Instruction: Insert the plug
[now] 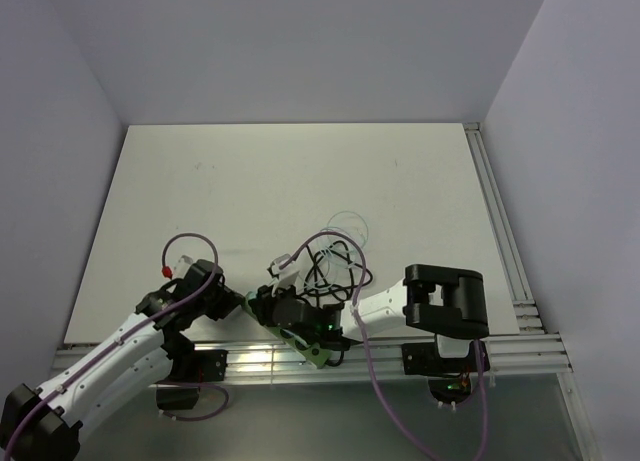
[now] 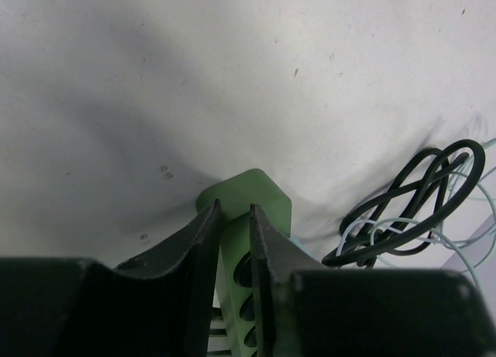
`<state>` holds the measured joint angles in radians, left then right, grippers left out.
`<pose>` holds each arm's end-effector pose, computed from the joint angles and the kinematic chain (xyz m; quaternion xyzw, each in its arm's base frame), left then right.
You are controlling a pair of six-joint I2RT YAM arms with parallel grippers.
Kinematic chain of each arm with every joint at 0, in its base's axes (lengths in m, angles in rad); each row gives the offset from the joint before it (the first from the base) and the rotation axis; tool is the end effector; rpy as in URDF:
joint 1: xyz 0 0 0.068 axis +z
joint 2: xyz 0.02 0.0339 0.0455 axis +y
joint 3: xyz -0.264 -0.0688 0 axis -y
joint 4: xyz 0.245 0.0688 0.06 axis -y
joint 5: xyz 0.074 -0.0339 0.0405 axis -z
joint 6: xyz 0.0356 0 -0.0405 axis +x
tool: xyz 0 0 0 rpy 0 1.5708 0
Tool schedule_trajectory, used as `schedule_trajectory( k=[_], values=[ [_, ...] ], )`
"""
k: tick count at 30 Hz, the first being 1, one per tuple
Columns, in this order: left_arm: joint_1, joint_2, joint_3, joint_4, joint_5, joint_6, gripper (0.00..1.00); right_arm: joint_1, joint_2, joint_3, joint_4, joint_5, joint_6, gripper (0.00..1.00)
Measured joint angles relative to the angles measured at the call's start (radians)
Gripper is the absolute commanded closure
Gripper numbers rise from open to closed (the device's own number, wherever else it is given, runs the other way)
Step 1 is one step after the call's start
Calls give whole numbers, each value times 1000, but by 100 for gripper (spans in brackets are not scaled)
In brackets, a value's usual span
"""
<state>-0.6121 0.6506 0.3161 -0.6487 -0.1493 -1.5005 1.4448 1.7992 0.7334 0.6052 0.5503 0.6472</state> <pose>0.1026 -0.0655 0.1587 -0.4297 0.8526 -0.2163 0.2043 0.0617 0.3392 0.1389 -0.1856 0.8093 0.3233 0.4539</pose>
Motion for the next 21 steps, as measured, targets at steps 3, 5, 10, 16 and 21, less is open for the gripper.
schedule_trajectory(
  k=[3,5,10,16,21],
  values=[
    [0,-22,7,-19,-4,14,67,6,5,8,-6,18,-2,100],
    [0,-48,30,-59,-16,14,65,6,5,13,-16,20,0,100],
    [0,-134,95,-138,-55,3,61,-5,-18,22,-65,6,13,100],
    [0,-143,98,-158,-48,-7,76,-60,-67,40,-154,-104,11,100],
    [0,-127,95,-157,-19,2,89,-116,-74,60,-179,-193,-15,100]
  ],
)
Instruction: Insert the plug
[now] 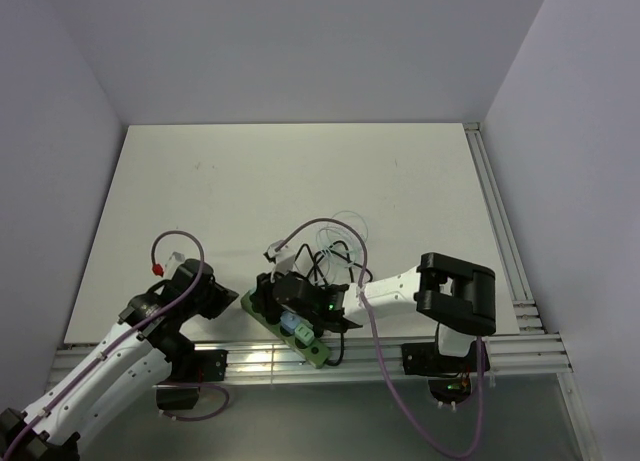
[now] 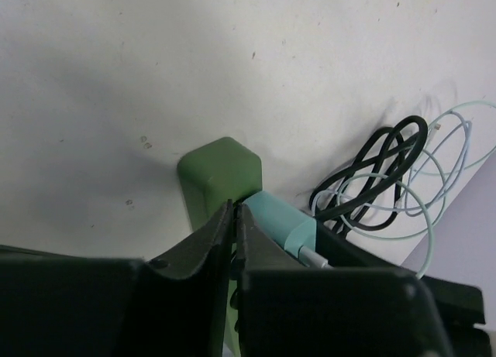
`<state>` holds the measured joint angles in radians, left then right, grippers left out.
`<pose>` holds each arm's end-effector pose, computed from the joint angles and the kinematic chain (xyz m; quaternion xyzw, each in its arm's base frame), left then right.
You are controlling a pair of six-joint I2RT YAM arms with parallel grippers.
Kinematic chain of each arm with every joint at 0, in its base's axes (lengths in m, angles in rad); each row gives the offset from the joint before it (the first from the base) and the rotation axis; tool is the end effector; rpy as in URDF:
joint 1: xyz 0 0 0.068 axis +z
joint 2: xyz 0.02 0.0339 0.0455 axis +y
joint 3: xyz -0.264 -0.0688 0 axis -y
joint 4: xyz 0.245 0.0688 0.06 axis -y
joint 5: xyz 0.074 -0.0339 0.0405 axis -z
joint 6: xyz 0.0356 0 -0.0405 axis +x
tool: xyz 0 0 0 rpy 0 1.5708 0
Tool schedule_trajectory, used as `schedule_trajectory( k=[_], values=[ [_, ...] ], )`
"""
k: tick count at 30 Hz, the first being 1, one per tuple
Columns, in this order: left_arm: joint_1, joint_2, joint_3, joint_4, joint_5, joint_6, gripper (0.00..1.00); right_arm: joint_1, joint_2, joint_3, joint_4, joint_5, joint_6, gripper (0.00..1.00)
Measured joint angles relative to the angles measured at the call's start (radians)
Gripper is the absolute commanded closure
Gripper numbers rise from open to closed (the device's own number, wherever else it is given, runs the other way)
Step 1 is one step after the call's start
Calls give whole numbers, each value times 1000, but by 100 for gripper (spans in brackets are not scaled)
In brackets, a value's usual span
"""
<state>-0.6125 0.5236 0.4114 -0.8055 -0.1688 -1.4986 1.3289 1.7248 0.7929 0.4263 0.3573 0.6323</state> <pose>0.0917 -0.0571 0.1910 -0.4290 0.8411 -0.2388 0.2270 0.0956 0.3355 0.1615 -0.2045 0.8277 0.3300 0.4053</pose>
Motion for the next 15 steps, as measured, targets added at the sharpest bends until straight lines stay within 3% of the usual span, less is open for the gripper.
schedule_trajectory(
  k=[15],
  values=[
    [0,-20,-36,74,69,62,97,-161,83,172,-106,-62,-196,100]
  ],
)
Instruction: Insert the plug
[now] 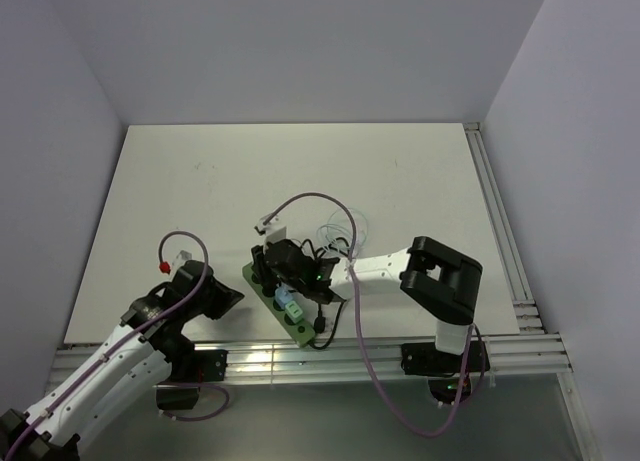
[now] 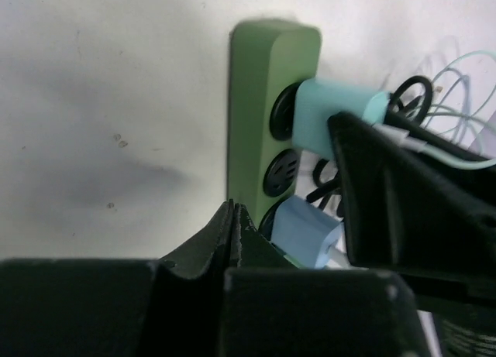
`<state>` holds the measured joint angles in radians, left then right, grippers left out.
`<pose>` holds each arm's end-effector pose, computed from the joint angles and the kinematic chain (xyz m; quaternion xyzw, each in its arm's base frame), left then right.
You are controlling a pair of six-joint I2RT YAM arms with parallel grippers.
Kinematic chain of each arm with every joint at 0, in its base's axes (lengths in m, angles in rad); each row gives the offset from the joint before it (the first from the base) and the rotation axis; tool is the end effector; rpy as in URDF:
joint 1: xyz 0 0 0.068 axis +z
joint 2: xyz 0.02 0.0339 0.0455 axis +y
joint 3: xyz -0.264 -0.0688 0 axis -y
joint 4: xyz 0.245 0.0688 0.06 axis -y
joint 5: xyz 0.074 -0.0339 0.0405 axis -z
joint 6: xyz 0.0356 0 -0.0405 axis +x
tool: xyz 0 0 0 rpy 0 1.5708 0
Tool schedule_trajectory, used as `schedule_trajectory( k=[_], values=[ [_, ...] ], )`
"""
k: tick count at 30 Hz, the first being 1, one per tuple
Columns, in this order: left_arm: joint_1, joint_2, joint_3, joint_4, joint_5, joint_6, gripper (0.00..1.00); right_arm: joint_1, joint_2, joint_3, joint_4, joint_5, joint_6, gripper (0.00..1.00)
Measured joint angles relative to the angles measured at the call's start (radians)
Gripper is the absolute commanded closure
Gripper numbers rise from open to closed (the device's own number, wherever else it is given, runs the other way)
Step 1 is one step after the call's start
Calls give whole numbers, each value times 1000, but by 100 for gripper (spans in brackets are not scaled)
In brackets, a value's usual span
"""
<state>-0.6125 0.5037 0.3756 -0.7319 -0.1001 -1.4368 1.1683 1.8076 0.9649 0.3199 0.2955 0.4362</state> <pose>0.0927 -0.0608 0.1862 -0.3910 0.8510 -0.2726 0.2206 0.1597 0.3487 0.1732 -0.2378 0.8260 0.2672 0.4356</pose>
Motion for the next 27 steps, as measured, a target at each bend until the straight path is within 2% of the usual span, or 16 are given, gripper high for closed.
schedule_trajectory(
  k=[7,13,19,27],
  values=[
    [0,74,-104,147,35,17,100,-46,82,129,-60,-13,-84,100],
    [0,219,-170,343,71,40,100,-68,84,127,-61,-11,-77,100],
    [0,324,-182,507,82,45,100,-55,87,135,-77,11,-62,100],
    [0,424,-179,632,93,32,100,-34,116,186,-148,26,-55,100]
  ],
)
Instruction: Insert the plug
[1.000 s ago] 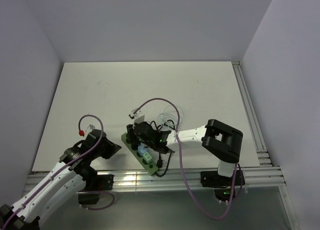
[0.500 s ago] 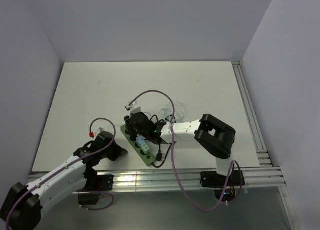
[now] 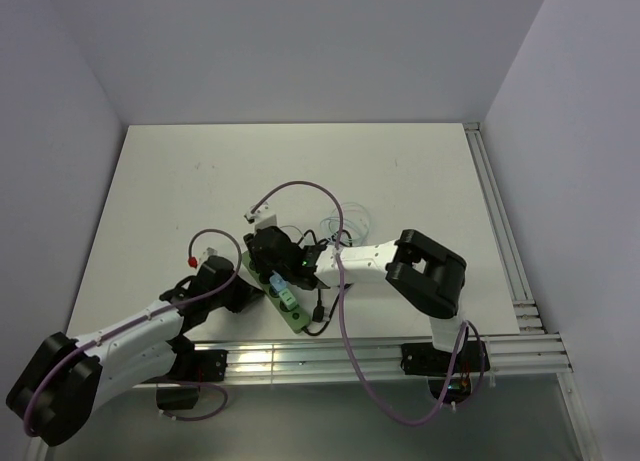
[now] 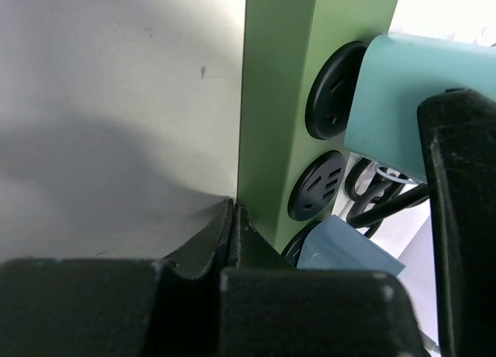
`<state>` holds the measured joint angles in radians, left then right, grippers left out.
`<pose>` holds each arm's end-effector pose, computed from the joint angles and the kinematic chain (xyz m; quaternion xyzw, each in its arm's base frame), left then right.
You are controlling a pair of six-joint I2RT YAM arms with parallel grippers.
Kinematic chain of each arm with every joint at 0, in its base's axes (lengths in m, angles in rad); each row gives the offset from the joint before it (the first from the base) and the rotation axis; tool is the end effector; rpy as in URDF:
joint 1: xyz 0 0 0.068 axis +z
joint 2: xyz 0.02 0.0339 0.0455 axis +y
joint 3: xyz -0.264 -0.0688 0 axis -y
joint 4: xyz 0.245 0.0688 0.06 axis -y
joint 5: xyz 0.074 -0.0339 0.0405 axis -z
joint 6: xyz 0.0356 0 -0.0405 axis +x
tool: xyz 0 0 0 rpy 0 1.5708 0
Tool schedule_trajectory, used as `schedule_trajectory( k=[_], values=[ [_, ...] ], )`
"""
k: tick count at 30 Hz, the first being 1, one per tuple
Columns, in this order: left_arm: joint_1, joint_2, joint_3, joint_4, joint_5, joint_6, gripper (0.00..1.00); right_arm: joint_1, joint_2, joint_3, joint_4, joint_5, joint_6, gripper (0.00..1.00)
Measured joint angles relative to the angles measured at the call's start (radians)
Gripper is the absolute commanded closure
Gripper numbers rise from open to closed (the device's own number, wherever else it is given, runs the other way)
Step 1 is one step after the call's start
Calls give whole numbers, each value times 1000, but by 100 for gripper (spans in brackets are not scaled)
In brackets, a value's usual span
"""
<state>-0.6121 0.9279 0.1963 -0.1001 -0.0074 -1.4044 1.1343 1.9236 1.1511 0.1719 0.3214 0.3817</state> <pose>0.1294 -0.0905 0.1248 -0.3610 0.8598 -0.3037 0.1956 0.1867 0.3736 0.1723 -0.2515 0.8396 0.2136 0.4316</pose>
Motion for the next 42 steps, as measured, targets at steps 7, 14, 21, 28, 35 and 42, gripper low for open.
schedule_trajectory(
  k=[7,14,21,28,35,42],
  values=[
    [0,29,0,24,9,-3,100,3,25,0,3,11,-1,100],
    [1,63,21,26,18,-3,100,37,39,-22,60,97,2,100],
    [2,64,33,10,18,-3,100,51,48,-96,217,144,34,100],
    [2,93,47,10,20,-3,100,61,90,-111,318,180,40,100],
    [3,94,56,2,21,2,100,64,91,-177,455,182,53,100],
    [3,86,55,-2,22,2,100,60,39,-154,348,176,104,90]
  ],
)
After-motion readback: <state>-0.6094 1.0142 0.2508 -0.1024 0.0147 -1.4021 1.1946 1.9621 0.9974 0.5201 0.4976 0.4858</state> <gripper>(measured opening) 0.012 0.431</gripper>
